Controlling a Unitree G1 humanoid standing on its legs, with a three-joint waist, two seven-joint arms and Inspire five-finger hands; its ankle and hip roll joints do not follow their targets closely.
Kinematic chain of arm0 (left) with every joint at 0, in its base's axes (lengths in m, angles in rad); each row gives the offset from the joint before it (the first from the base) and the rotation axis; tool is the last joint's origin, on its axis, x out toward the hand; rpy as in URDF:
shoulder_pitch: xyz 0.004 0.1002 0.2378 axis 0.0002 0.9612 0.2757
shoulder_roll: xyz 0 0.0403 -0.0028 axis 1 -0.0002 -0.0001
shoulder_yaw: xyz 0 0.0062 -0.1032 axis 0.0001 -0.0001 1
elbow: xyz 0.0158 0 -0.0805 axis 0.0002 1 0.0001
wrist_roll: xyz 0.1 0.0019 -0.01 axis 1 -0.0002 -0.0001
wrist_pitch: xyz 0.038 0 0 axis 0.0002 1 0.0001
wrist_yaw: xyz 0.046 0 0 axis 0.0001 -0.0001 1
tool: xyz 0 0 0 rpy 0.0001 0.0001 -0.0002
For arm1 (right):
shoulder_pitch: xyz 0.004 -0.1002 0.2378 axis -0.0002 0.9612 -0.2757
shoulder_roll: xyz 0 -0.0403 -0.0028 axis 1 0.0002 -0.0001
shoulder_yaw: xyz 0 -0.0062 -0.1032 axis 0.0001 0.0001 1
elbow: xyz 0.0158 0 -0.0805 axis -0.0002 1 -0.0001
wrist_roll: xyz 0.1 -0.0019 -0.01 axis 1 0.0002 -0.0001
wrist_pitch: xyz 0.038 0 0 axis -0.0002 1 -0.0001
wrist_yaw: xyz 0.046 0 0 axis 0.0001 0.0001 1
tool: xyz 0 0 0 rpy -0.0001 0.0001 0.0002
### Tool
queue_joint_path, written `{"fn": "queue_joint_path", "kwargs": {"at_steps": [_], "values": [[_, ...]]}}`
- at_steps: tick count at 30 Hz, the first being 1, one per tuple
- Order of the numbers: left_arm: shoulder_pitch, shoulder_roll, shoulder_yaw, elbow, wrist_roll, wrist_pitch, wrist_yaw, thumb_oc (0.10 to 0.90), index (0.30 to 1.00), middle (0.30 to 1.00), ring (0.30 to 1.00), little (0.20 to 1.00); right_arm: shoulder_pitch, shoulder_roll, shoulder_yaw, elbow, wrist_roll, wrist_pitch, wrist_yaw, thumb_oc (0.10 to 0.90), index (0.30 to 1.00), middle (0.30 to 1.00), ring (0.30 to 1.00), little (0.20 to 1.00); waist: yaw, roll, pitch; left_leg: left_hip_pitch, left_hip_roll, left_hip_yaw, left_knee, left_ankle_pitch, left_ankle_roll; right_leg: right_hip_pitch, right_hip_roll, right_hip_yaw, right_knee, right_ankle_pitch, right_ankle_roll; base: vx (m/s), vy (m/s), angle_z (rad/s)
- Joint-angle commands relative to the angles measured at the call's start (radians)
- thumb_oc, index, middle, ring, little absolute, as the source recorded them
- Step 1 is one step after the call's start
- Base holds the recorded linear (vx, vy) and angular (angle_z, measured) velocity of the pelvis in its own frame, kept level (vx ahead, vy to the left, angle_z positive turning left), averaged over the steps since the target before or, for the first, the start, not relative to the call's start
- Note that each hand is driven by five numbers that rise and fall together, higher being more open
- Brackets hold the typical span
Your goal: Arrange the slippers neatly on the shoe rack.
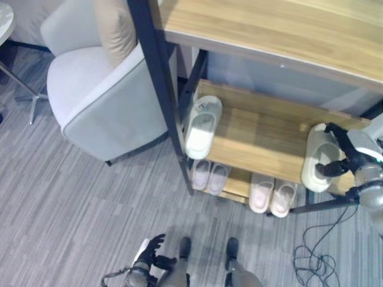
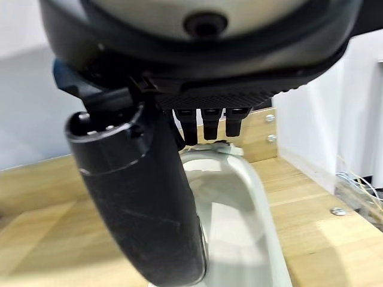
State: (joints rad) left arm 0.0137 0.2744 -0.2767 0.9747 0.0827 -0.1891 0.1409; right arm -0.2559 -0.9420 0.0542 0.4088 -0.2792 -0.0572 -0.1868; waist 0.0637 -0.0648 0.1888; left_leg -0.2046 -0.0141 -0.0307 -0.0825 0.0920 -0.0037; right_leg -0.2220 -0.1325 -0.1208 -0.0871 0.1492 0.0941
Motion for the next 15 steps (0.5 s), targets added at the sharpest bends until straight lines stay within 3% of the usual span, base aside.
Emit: {"fn": "queue_joint_path", "kwargs": {"at_steps": [1, 9, 15], "values": [[-0.042, -0.025, -0.054, 0.045, -0.024, -0.025, 0.009, 0.8, 0.9, 0.9, 0.9, 0.9, -0.158, -0.094, -0.114, 0.027, 0.042, -0.01, -0.11, 0.8, 0.9, 0.9, 0.9, 0.9, 0.032, -0.004, -0.04, -0.019, 0.002, -0.051, -0.005, -0.053, -0.025, 0.084, -0.018, -0.019, 0.0, -0.106, 0.069, 0.0, 0.0, 0.0], [-0.061, -0.019, -0.06, 0.064, -0.032, -0.03, 0.043, 0.8, 0.9, 0.9, 0.9, 0.9, -0.251, -0.079, -0.092, 0.09, 0.084, -0.014, -0.195, 0.8, 0.9, 0.9, 0.9, 0.9, 0.045, -0.005, -0.038, -0.034, -0.002, -0.061, -0.005, -0.051, -0.026, 0.072, -0.02, -0.021, 0.0, -0.104, 0.07, 0.01, 0.001, 0.01], [-0.066, -0.019, -0.058, 0.074, -0.035, -0.031, 0.056, 0.8, 0.9, 0.9, 0.9, 0.9, -0.284, -0.063, -0.042, 0.123, 0.115, -0.02, -0.175, 0.8, 0.9, 0.9, 0.9, 0.9, 0.05, -0.007, -0.031, -0.04, -0.004, -0.065, -0.005, -0.048, -0.027, 0.072, -0.02, -0.029, 0.0, -0.105, 0.07, 0.0, 0.001, 0.04]]}}
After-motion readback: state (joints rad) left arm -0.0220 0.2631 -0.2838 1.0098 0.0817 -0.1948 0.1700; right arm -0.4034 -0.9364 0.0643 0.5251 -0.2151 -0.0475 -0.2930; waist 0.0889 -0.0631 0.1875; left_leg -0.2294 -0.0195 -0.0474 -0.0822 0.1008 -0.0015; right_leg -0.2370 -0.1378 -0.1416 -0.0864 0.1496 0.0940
